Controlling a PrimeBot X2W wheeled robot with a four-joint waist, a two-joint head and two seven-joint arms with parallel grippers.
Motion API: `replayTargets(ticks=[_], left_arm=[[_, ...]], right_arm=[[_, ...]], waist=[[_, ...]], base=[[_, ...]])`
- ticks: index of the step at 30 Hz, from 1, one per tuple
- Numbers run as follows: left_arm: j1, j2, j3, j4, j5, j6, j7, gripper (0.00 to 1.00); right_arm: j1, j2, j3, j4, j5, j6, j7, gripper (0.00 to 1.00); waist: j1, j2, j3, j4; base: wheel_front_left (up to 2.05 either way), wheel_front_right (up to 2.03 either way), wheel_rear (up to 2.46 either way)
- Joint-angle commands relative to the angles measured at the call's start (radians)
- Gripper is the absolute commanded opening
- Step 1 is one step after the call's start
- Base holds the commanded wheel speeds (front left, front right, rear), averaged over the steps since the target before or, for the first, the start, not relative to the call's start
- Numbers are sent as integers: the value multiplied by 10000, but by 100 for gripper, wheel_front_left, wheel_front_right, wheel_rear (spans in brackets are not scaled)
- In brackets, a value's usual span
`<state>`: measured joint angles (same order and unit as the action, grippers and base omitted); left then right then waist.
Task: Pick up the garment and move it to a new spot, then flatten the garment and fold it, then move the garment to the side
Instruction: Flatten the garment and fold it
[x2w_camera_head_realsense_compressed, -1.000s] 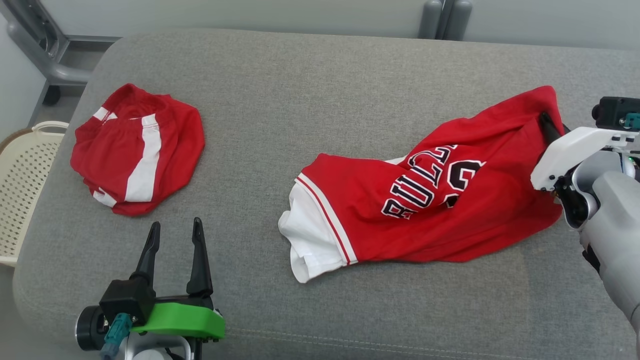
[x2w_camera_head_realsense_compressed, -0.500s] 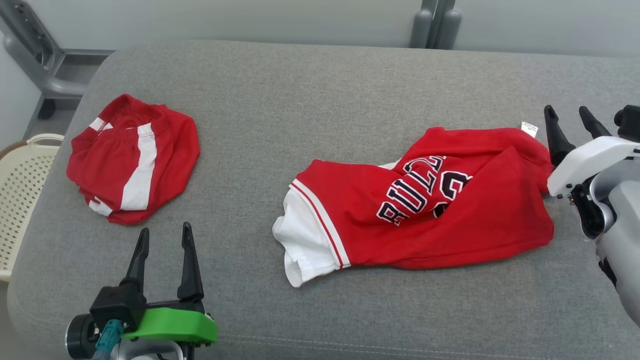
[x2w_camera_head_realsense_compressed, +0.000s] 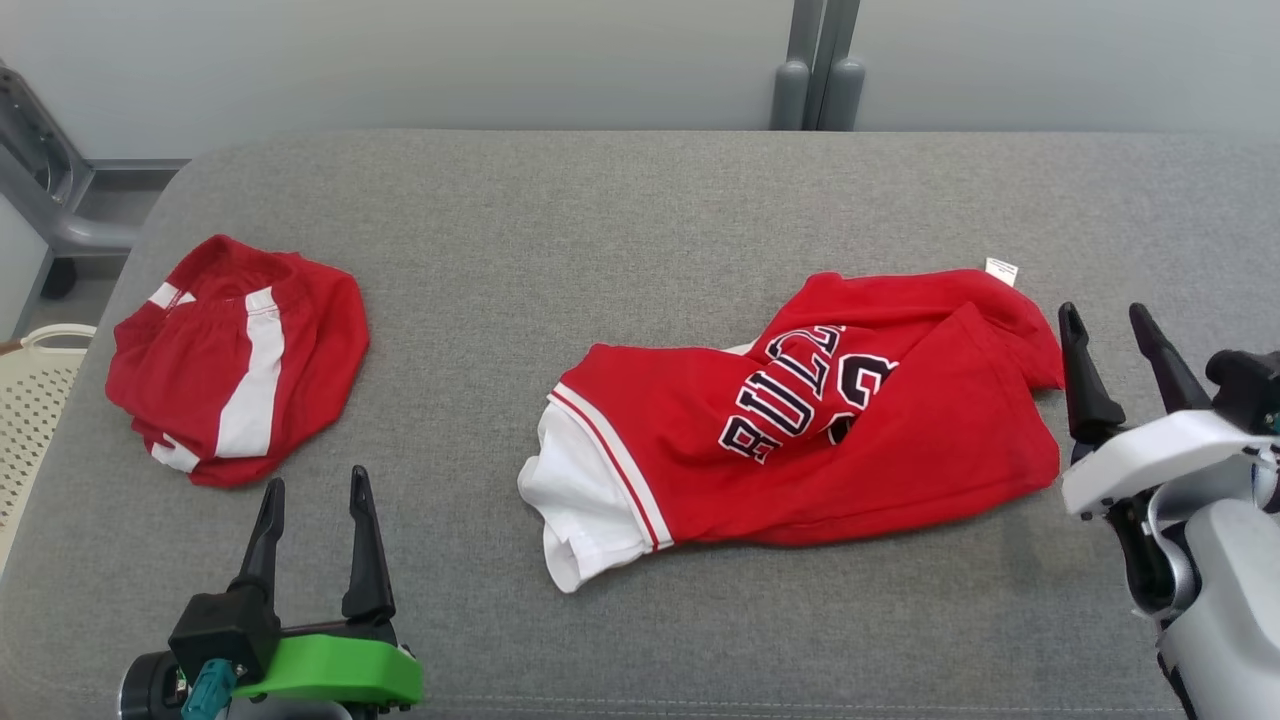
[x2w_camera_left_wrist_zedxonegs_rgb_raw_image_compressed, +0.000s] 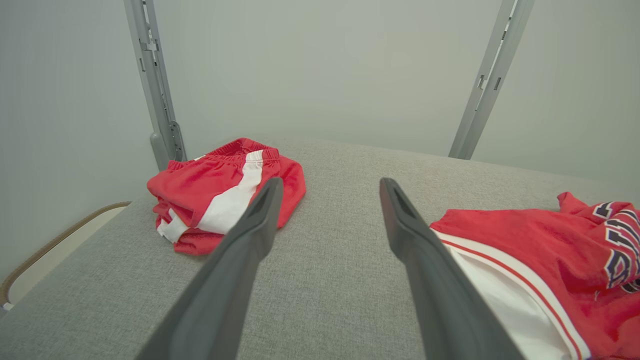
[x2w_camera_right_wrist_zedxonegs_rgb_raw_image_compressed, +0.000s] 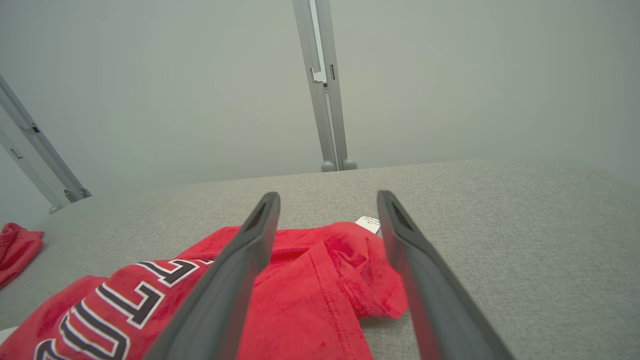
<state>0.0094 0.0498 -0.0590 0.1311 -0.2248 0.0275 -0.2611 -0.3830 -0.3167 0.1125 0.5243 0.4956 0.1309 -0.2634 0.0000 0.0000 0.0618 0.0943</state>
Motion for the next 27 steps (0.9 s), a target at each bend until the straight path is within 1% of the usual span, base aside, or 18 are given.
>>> replayTargets(ticks=[1,5,7,10,13,19,23,25,27], left_arm=[[48,13,40,-34,89,-32,-36,100],[126,13,60,-169,110,47,-34,100],[162,15,77,-194,111,69,-34,100],[194,13,127,-227,131,70,-34,100],[201,13,187,-225,147,9,-34,100],[-36,13,224,-129,392,-312,-34,100],[-301,48,196,154,490,-733,-36,100],[-411,163,97,506,555,-940,-34,100],[-669,232,65,729,572,-1060,-34,100]], right_arm=[[498,166,-72,-369,-203,-3,-32,100],[1519,575,-558,-1278,-527,-3,-32,100],[1754,695,-632,-1459,-596,-3,-31,100],[2261,869,-899,-1886,-986,-3,-32,100],[2701,1145,-940,-2191,-1331,-2,-31,100],[2959,1494,-879,-2356,-1659,-3,-31,100],[2846,1574,-717,-2289,-1720,-3,-31,100],[2792,1579,-634,-2236,-1702,-3,-31,100],[2743,1563,-570,-2157,-1665,-3,-28,100]], waist=[[0,0,-44,-41],[0,0,-112,-83],[0,0,-124,-103],[0,0,-130,-170],[0,0,-144,-268],[0,0,-167,-537],[0,0,-162,-713],[0,0,-157,-836],[0,0,-145,-959]], base=[[0,0,0],[0,0,0],[0,0,0],[0,0,0],[0,0,0],[0,0,0],[0,0,0],[0,0,0],[0,0,0]])
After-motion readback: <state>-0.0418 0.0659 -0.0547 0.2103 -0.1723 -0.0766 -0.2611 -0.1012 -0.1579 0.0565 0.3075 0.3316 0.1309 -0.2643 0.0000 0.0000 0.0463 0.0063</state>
